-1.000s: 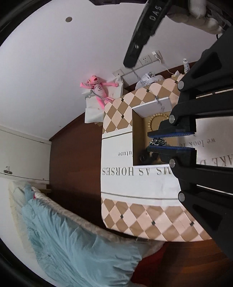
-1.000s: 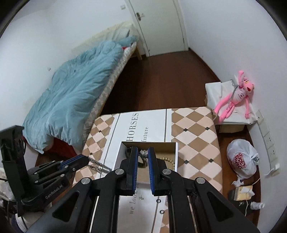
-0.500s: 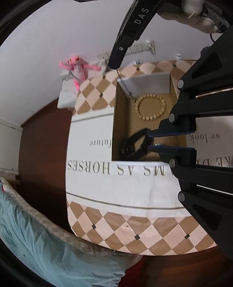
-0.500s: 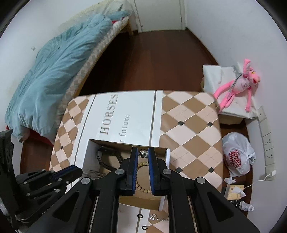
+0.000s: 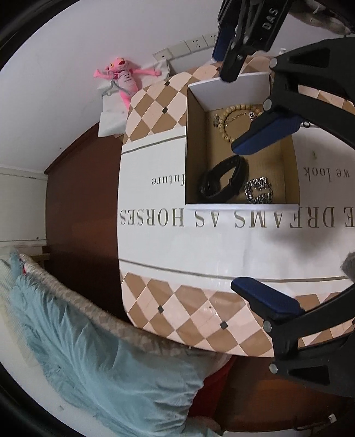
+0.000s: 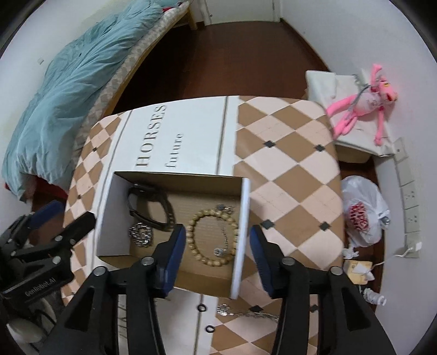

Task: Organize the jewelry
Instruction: 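Lower the chain bracelet into the box with the left tool while the right releases the necklace there, then lift both tools back from the box toward the table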

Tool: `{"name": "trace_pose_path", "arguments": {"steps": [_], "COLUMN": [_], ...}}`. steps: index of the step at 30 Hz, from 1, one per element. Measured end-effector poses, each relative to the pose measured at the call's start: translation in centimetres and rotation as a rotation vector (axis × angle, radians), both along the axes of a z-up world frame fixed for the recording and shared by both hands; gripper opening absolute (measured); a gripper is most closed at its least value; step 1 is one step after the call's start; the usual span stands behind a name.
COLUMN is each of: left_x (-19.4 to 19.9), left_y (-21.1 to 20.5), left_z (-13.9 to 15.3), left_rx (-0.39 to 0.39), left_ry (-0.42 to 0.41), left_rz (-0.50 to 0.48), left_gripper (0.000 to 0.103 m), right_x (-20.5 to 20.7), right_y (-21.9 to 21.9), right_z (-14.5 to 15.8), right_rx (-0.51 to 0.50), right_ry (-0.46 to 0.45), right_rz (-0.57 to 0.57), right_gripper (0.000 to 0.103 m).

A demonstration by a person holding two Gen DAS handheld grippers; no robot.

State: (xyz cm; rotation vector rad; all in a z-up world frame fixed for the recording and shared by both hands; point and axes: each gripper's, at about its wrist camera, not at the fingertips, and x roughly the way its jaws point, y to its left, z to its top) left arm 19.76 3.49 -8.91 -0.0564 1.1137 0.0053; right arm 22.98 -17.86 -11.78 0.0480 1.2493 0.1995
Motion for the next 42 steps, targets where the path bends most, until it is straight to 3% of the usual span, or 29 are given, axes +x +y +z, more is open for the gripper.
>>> {"name": "trace_pose_path", "arguments": {"steps": [3, 8, 17, 28, 37, 42], "left_x": [-0.8, -2.1, -4.7, -9.3, -12.5, -13.5], "left_y": [0.1, -0.2, -0.8, -1.7, -2.1, -2.3], "left_z": [-0.1, -0.9, -0.2, 3.8, 8.6, 10.0], "left_rx": [0.007, 0.016, 0.026, 0.055, 0.042, 0.031], "left_ry": [-0.029, -0.028, -0.051, -0.144, -0.250, -0.270], "left_rz": [0.010, 0.029, 0.025, 0.018, 0.018, 0.028], "left_gripper": [0.100, 0.100, 0.100, 0.100, 0.100, 0.100], "right_x": [-1.0, -2.8, -5.7, -10.8, -14.8, -16.2], "right_y": [-0.3, -0.4, -0.7, -1.1, -1.4, -1.6], "right_z": [0.2, -0.7, -0.6, 4.5, 10.2, 12.3], "right_rx": [-0.065, -0.137, -0.127, -0.150, -0.130, -0.119], "right_ry": [-0.037, -0.053, -0.078, -0.225, -0.350, -0.392], "right_rz": [-0.028, -0.060, -0.089, -0.135, -0.160, -0.160], "right_gripper": [0.098, 0.100, 0.101, 0.101, 0.101, 0.101]}}
